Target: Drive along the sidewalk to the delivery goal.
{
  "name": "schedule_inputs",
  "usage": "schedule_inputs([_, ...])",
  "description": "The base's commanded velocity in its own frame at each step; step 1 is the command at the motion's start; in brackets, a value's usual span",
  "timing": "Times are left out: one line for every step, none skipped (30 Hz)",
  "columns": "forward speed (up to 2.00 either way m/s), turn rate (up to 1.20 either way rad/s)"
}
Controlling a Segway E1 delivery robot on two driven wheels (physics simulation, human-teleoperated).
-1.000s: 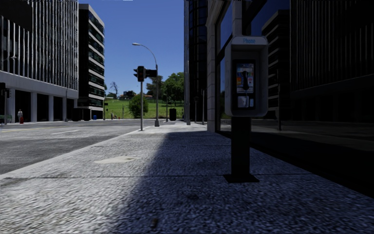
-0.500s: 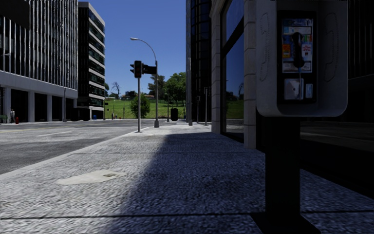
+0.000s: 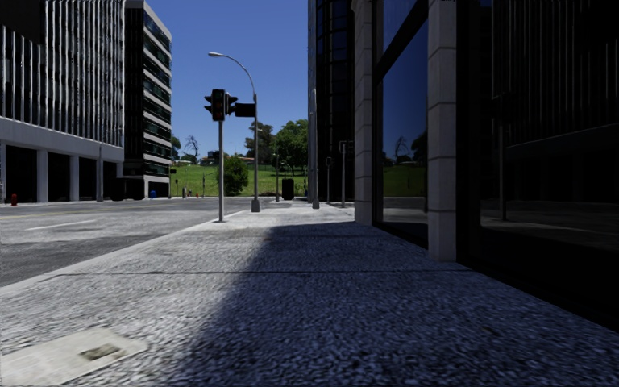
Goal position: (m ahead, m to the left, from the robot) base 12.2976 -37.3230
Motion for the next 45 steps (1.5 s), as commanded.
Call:
schedule_inputs([2.00,0.00])
schedule_inputs([2.00,0.00])
schedule_inputs([2.00,0.00])
schedule_inputs([2.00,0.00])
schedule_inputs([2.00,0.00])
schedule_inputs([2.00,0.00])
schedule_inputs([2.00,0.00])
schedule_inputs([2.00,0.00])
schedule_inputs([2.00,0.00])
schedule_inputs([2.00,0.00])
schedule_inputs([2.00,0.00])
schedule_inputs([2.00,0.00])
schedule_inputs([2.00,0.00])
schedule_inputs([2.00,0.00])
schedule_inputs([2.00,0.00])
schedule_inputs([2.00,0.00])
schedule_inputs([2.00,0.00])
schedule_inputs([2.00,0.00])
schedule_inputs([2.00,0.00])
schedule_inputs([2.00,0.00])
schedule_inputs([2.00,0.00])
schedule_inputs([2.00,0.00])
schedule_inputs([2.00,0.00])
schedule_inputs([2.00,0.00])
schedule_inputs([2.00,0.00])
schedule_inputs([2.00,0.00])
schedule_inputs([2.00,0.00])
schedule_inputs([2.00,0.00])
schedule_inputs([2.00,0.00])
schedule_inputs([2.00,0.00])
schedule_inputs([2.00,0.00])
schedule_inputs([2.00,0.00])
schedule_inputs([2.00,0.00])
schedule_inputs([2.00,0.00])
schedule_inputs([2.00,0.00])
schedule_inputs([2.00,0.00])
schedule_inputs([2.00,0.00])
schedule_inputs([2.00,0.00])
schedule_inputs([2.00,0.00])
schedule_inputs([2.00,0.00])
schedule_inputs([2.00,0.00])
schedule_inputs([2.00,0.00])
schedule_inputs([2.00,0.00])
schedule_inputs([2.00,0.00])
schedule_inputs([2.00,0.00])
